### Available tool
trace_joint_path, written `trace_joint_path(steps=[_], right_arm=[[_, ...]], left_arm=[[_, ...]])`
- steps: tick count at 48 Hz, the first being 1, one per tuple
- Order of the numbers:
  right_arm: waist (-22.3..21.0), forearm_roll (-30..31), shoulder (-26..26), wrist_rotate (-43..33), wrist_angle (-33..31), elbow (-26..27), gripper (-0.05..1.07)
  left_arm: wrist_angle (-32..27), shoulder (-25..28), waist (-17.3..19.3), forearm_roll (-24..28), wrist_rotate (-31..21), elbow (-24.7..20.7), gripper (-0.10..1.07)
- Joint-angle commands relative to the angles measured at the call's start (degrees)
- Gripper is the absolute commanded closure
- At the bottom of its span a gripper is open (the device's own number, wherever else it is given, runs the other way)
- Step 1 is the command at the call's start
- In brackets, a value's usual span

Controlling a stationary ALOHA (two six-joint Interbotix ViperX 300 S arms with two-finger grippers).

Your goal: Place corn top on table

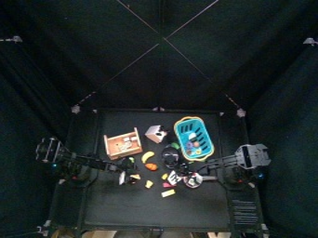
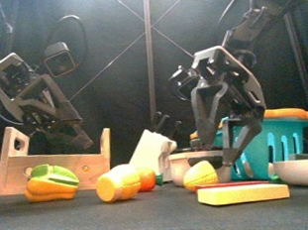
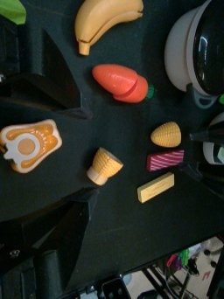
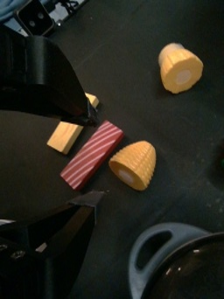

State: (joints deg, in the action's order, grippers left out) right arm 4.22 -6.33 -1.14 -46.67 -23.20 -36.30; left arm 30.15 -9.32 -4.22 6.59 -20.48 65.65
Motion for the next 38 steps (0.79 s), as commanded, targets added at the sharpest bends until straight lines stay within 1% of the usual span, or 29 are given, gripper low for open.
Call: trace_joint_path(steps=[1, 5, 12, 18, 30, 38], right_arm=[[0.2, -0.4, 3.1, 0.0, -0.5, 1.3, 0.13], [0.6, -0.4, 3.2, 0.0, -0.5, 1.4, 0.18], [0.6, -0.4, 2.9, 0.0, -0.5, 1.1, 0.34], [0.6, -0.4, 2.5, 0.0, -0.4, 1.0, 0.43], [0.7, -0.1, 2.2, 0.0, -0.4, 1.1, 0.45], [1.2, -0.2, 0.2, 0.1, 0.9, 1.8, 0.45]], left_arm=[[0.2, 0.1, -0.1, 0.0, 0.1, -0.8, 0.01], [0.2, 0.1, -0.1, 0.0, 0.1, -0.8, 0.01], [0.2, 0.2, -0.1, -0.1, 0.1, -0.8, 0.01], [0.2, 0.1, 0.0, -0.1, 0.1, -0.8, 0.01], [0.2, 0.1, -0.1, -0.1, 0.0, -0.8, 0.01], [0.2, 0.1, 0.3, -0.8, 0.1, -0.8, 0.01]])
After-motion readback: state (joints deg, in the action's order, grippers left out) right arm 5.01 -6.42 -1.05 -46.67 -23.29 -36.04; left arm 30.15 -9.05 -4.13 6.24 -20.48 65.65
